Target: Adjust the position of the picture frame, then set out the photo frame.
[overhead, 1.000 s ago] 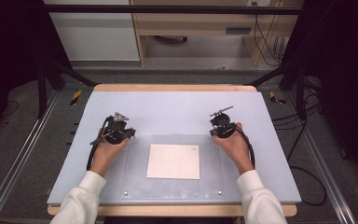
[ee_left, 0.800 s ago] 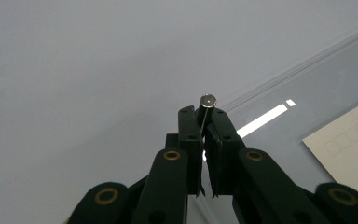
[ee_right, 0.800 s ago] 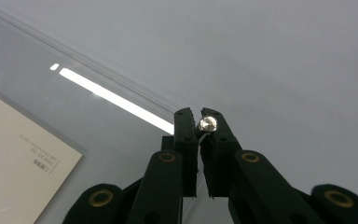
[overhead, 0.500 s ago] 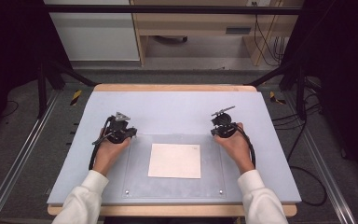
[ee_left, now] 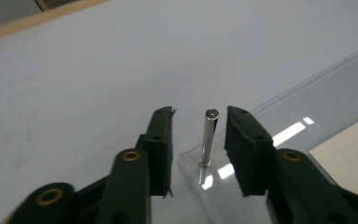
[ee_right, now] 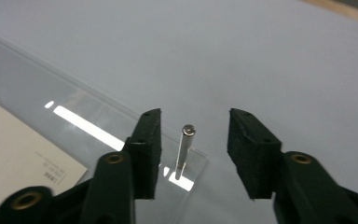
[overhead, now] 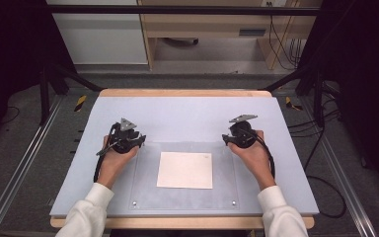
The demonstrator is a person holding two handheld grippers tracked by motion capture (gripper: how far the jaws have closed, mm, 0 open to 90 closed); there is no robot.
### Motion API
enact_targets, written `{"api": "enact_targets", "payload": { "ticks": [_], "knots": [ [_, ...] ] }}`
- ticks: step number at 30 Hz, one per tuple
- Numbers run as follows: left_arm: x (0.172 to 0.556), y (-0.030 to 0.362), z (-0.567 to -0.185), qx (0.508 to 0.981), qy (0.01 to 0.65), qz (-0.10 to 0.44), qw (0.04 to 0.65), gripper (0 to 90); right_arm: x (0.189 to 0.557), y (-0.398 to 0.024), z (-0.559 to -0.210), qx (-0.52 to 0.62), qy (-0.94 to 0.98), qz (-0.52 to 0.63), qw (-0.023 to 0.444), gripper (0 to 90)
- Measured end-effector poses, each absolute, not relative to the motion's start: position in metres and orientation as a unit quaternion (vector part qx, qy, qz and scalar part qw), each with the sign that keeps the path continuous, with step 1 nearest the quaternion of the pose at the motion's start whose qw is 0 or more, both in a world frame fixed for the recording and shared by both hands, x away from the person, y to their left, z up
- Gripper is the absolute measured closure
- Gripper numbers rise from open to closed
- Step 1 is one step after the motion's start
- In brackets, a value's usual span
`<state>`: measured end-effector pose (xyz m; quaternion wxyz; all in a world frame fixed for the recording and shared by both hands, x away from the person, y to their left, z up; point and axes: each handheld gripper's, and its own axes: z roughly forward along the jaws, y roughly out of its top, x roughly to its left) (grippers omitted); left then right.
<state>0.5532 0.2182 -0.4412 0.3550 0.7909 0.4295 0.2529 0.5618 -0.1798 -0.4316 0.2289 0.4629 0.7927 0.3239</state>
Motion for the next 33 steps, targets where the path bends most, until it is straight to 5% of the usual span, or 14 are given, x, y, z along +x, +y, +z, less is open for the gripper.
{"api": "enact_targets", "payload": {
  "ticks": [5, 11, 15, 28, 33],
  "knots": [
    [0.542, 0.221, -0.434, 0.772, 0.427, 0.270, 0.385, 39.3, 0.546, -0.185, -0.433, 0.455, 0.770, 0.354, 0.275, 28.0],
    [0.535, 0.219, -0.432, 0.765, 0.429, 0.261, 0.404, 19.7, 0.542, -0.185, -0.435, 0.463, 0.753, 0.362, 0.296, 19.3],
    [0.532, 0.216, -0.431, 0.763, 0.418, 0.248, 0.426, 8.0, 0.539, -0.182, -0.433, 0.458, 0.752, 0.362, 0.306, 27.9],
    [0.530, 0.210, -0.434, 0.776, 0.386, 0.275, 0.416, 12.9, 0.531, -0.179, -0.436, 0.432, 0.764, 0.353, 0.324, 62.0],
    [0.527, 0.211, -0.436, 0.767, 0.399, 0.268, 0.425, 16.8, 0.527, -0.179, -0.442, 0.424, 0.761, 0.353, 0.341, 68.7]
  ]
}}
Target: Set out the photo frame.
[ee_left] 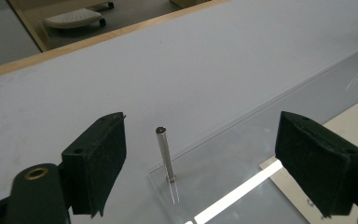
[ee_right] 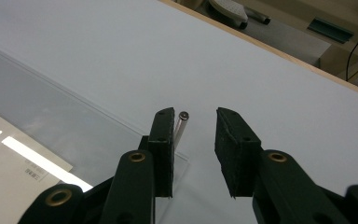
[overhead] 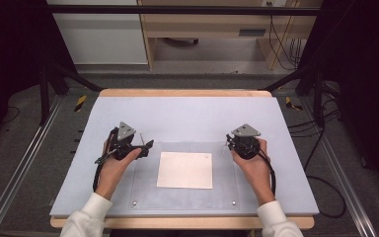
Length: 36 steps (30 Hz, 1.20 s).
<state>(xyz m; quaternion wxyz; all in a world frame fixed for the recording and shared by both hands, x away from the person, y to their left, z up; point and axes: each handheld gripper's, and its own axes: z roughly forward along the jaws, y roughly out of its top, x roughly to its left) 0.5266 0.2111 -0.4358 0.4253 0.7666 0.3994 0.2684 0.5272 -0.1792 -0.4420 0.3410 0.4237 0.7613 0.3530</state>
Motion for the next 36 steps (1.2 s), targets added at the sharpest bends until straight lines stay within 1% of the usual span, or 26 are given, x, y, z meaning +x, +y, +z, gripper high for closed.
{"api": "enact_targets", "payload": {
  "ticks": [2, 5, 6, 7, 8, 10, 15, 16, 17, 19, 21, 22, 23, 24, 29, 36],
  "knots": [
    [0.525, 0.211, -0.437, 0.764, 0.397, 0.274, 0.429, 22.6, 0.527, -0.179, -0.444, 0.422, 0.759, 0.354, 0.347, 68.9],
    [0.526, 0.208, -0.440, 0.764, 0.399, 0.277, 0.424, 24.7, 0.529, -0.178, -0.446, 0.430, 0.758, 0.352, 0.341, 66.5],
    [0.527, 0.206, -0.443, 0.766, 0.401, 0.275, 0.421, 30.3, 0.531, -0.177, -0.448, 0.437, 0.756, 0.353, 0.335, 64.6],
    [0.527, 0.206, -0.443, 0.766, 0.401, 0.275, 0.421, 32.7, 0.531, -0.177, -0.448, 0.437, 0.756, 0.353, 0.335, 64.6],
    [0.527, 0.205, -0.444, 0.764, 0.405, 0.278, 0.419, 32.7, 0.532, -0.176, -0.448, 0.440, 0.754, 0.354, 0.335, 64.3],
    [0.529, 0.204, -0.446, 0.763, 0.413, 0.277, 0.414, 40.0, 0.533, -0.172, -0.450, 0.438, 0.757, 0.355, 0.331, 64.6],
    [0.535, 0.207, -0.449, 0.753, 0.426, 0.281, 0.416, 57.8, 0.537, -0.168, -0.450, 0.441, 0.752, 0.366, 0.326, 74.8],
    [0.535, 0.207, -0.449, 0.753, 0.426, 0.281, 0.416, 60.7, 0.537, -0.168, -0.450, 0.441, 0.752, 0.366, 0.326, 74.8],
    [0.536, 0.208, -0.449, 0.752, 0.429, 0.280, 0.415, 63.7, 0.539, -0.167, -0.450, 0.441, 0.750, 0.369, 0.326, 78.3],
    [0.538, 0.209, -0.450, 0.747, 0.437, 0.280, 0.416, 68.4, 0.540, -0.168, -0.450, 0.448, 0.747, 0.369, 0.325, 82.5],
    [0.538, 0.210, -0.450, 0.747, 0.438, 0.282, 0.413, 72.4, 0.541, -0.170, -0.450, 0.453, 0.743, 0.375, 0.318, 84.2],
    [0.539, 0.210, -0.450, 0.747, 0.439, 0.285, 0.410, 72.4, 0.541, -0.170, -0.450, 0.453, 0.743, 0.375, 0.318, 84.2],
    [0.540, 0.211, -0.450, 0.746, 0.442, 0.285, 0.409, 77.9, 0.541, -0.171, -0.449, 0.453, 0.745, 0.374, 0.316, 84.3],
    [0.541, 0.212, -0.451, 0.745, 0.446, 0.282, 0.409, 80.0, 0.541, -0.170, -0.448, 0.456, 0.745, 0.372, 0.314, 84.5],
    [0.544, 0.213, -0.455, 0.748, 0.448, 0.275, 0.405, 84.0, 0.544, -0.170, -0.445, 0.459, 0.750, 0.366, 0.305, 85.0],
    [0.544, 0.213, -0.452, 0.747, 0.456, 0.269, 0.402, 84.5, 0.545, -0.169, -0.443, 0.465, 0.753, 0.359, 0.297, 85.3]
  ]
}}
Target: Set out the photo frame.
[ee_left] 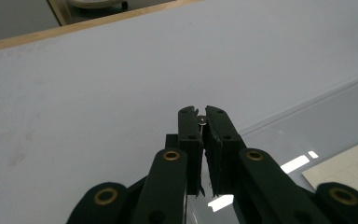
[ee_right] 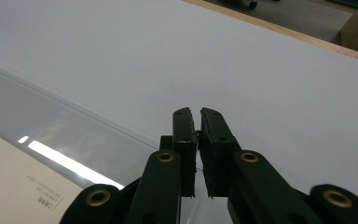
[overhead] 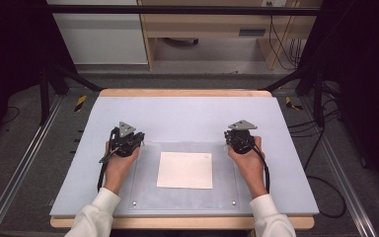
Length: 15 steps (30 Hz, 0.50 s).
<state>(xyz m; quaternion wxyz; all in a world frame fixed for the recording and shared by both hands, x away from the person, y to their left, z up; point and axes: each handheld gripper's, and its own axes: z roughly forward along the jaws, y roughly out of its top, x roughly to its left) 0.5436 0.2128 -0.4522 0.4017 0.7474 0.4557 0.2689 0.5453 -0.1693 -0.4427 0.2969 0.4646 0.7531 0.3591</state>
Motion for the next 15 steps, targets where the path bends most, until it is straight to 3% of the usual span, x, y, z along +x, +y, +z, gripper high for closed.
{"api": "enact_targets", "payload": {
  "ticks": [15],
  "knots": [
    [0.552, 0.213, -0.443, 0.771, 0.457, 0.239, 0.373, 85.1, 0.556, -0.168, -0.432, 0.483, 0.772, 0.328, 0.253, 85.9]
  ]
}}
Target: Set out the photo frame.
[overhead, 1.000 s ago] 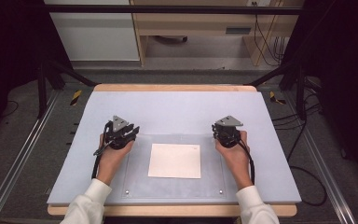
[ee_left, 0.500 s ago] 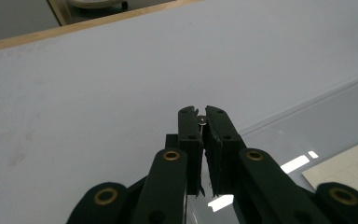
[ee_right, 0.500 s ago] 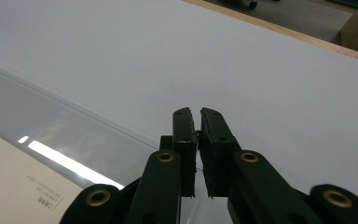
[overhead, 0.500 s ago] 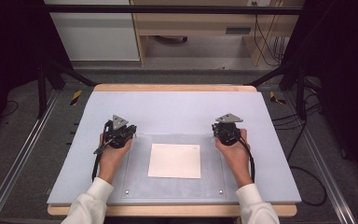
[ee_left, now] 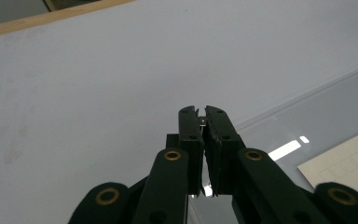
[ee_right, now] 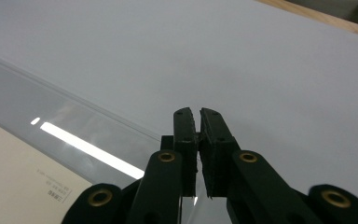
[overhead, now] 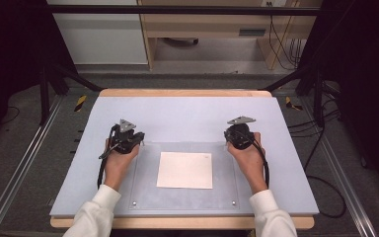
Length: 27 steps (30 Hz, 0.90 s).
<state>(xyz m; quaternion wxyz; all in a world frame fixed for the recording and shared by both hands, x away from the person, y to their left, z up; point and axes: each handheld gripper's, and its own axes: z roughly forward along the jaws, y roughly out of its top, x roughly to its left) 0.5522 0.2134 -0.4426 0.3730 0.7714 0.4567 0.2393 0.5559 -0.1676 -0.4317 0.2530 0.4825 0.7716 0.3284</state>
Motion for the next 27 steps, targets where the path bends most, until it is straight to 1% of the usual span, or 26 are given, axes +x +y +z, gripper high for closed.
{"api": "enact_targets", "payload": {
  "ticks": [7, 27],
  "knots": [
    [0.560, 0.215, -0.438, 0.781, 0.459, 0.220, 0.363, 85.0, 0.565, -0.166, -0.426, 0.491, 0.781, 0.308, 0.230, 86.1],
    [0.577, 0.216, -0.432, 0.798, 0.460, 0.188, 0.340, 85.1, 0.583, -0.167, -0.422, 0.503, 0.785, 0.299, 0.202, 86.1]
  ]
}}
